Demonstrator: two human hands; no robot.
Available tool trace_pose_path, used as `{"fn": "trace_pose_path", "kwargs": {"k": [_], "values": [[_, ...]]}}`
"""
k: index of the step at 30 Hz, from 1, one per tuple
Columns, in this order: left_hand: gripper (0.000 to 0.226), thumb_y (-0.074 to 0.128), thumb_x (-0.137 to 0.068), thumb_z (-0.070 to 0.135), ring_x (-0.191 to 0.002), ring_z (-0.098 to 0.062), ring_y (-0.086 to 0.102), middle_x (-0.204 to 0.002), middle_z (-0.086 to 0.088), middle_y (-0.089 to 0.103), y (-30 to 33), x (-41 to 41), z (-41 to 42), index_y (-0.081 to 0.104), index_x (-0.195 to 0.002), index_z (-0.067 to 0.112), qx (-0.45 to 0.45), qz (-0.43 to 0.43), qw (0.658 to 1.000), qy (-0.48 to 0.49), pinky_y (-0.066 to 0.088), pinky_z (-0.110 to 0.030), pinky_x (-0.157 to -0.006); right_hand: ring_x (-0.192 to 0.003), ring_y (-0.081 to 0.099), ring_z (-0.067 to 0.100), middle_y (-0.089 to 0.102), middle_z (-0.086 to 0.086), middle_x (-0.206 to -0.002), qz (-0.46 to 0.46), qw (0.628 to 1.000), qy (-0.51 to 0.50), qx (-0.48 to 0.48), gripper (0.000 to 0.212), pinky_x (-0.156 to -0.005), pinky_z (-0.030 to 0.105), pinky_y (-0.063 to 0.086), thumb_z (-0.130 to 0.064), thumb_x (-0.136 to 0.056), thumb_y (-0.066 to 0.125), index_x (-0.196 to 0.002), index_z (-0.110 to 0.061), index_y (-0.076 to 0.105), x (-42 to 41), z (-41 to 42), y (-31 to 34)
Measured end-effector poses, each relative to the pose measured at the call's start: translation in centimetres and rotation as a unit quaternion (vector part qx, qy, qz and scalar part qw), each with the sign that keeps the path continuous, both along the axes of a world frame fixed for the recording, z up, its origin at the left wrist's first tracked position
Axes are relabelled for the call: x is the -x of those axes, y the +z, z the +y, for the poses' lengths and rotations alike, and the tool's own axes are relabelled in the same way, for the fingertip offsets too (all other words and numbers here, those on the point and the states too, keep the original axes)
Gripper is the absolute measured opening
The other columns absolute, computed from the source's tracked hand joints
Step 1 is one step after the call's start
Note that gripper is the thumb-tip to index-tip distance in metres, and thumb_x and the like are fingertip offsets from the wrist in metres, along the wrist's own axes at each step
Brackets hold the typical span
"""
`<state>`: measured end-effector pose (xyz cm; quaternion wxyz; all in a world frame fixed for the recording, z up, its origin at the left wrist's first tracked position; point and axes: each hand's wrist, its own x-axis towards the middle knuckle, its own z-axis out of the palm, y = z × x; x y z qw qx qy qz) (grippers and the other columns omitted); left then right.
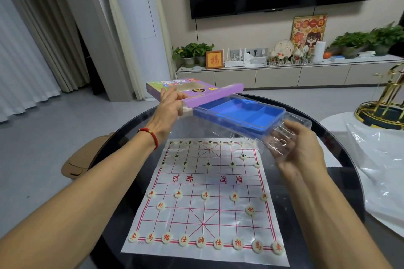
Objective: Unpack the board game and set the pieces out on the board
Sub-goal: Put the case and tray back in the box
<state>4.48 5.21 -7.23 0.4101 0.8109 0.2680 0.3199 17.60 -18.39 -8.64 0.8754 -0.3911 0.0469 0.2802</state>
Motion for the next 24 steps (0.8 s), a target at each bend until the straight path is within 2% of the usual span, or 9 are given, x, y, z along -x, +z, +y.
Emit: {"fn": "trace_pose_path", "kwargs": {"k": [3,5,7,11,14,16,18,21,24], "values": [[0.063,0.040,-0.061,0.021,-0.153,-0.013,-0.001,-0.161,-0.001,0.023,0.0,-0.1,-0.2,0.064,-0.119,0.013,-0.010,0.015,1.000,-0.004,0.006,-0.029,-0.115,-0.071,0.068,0.029,0.070,0.018,-0.078,-0.001,1.000,-0.022,-0.006,0.013,-0.057,0.037,0.061,0.001,-0.088,0.064,-0.101,0.000,0.062,0.3,0.2,0.2],[0.063,0.042,-0.060,0.020,-0.151,-0.010,0.007,-0.153,0.000,0.031,0.0,-0.1,-0.3,0.063,-0.119,0.012,-0.006,0.004,1.000,-0.004,0.012,-0.020,-0.114,-0.070,0.066,0.029,0.069,0.017,-0.074,-0.002,1.000,-0.029,0.002,0.007,-0.071,0.048,0.064,-0.001,-0.087,0.065,-0.094,-0.002,0.062,0.8,0.7,0.2],[0.062,0.043,-0.061,0.021,-0.151,-0.008,0.006,-0.152,0.003,0.032,0.1,0.0,-0.6,0.062,-0.120,0.013,-0.015,0.001,1.000,0.004,0.013,-0.023,-0.115,-0.068,0.065,0.028,0.071,0.016,-0.072,-0.014,0.999,-0.028,0.008,0.005,-0.084,0.055,0.058,-0.002,-0.088,0.065,-0.092,-0.001,0.064,1.5,1.1,0.2],[0.061,0.039,-0.065,0.023,-0.151,-0.004,0.002,-0.159,0.006,0.028,1.0,0.2,-1.3,0.061,-0.121,0.016,-0.033,-0.031,0.999,0.029,0.012,-0.025,-0.107,-0.063,0.067,0.024,0.072,0.014,-0.070,-0.048,0.999,-0.007,-0.018,0.007,-0.069,0.043,0.058,0.001,-0.093,0.059,-0.088,-0.001,0.063,2.3,1.2,0.6],[0.061,0.038,-0.071,0.024,-0.142,0.009,0.017,-0.154,0.005,0.033,1.4,0.4,-1.9,0.057,-0.128,0.018,-0.061,-0.059,0.996,0.024,0.023,-0.024,-0.106,-0.072,0.071,0.028,0.075,0.017,-0.079,-0.063,0.998,0.003,-0.013,0.007,-0.073,0.043,0.060,-0.002,-0.096,0.058,-0.091,-0.002,0.064,2.6,1.1,1.0],[0.063,0.037,-0.076,0.023,-0.130,0.021,0.026,-0.152,0.006,0.034,1.3,0.5,-2.4,0.053,-0.137,0.025,-0.088,-0.065,0.994,0.019,0.029,-0.014,-0.105,-0.075,0.071,0.029,0.073,0.018,-0.081,-0.064,0.998,0.015,-0.008,0.007,-0.075,0.044,0.060,-0.003,-0.096,0.058,-0.091,-0.003,0.063,2.9,1.4,1.0],[0.064,0.035,-0.079,0.021,-0.138,0.016,0.015,-0.149,0.016,0.034,0.7,0.3,-3.0,0.050,-0.141,0.024,-0.117,-0.059,0.991,0.007,0.018,-0.006,-0.107,-0.075,0.072,0.029,0.072,0.019,-0.084,-0.062,0.998,0.024,-0.011,0.007,-0.070,0.041,0.063,-0.003,-0.096,0.059,-0.093,-0.002,0.064,3.2,1.8,0.8],[0.062,0.035,-0.082,0.019,-0.150,-0.002,0.006,-0.145,0.026,0.034,-0.2,0.3,-4.2,0.050,-0.142,0.018,-0.112,-0.064,0.992,-0.012,0.018,-0.026,-0.118,-0.074,0.072,0.026,0.072,0.017,-0.086,-0.066,0.997,0.041,-0.028,0.011,-0.074,0.041,0.064,-0.006,-0.098,0.059,-0.101,0.002,0.067,3.6,2.5,0.2],[0.058,0.039,-0.086,0.019,-0.151,-0.005,0.013,-0.142,0.038,0.032,-0.9,0.7,-5.8,0.048,-0.143,0.021,-0.097,-0.082,0.990,-0.059,0.030,-0.033,-0.116,-0.084,0.073,0.025,0.074,0.016,-0.099,-0.064,0.994,0.074,-0.045,0.023,-0.069,0.033,0.063,-0.011,-0.100,0.061,-0.116,0.003,0.067,3.9,3.2,-0.4]]}}
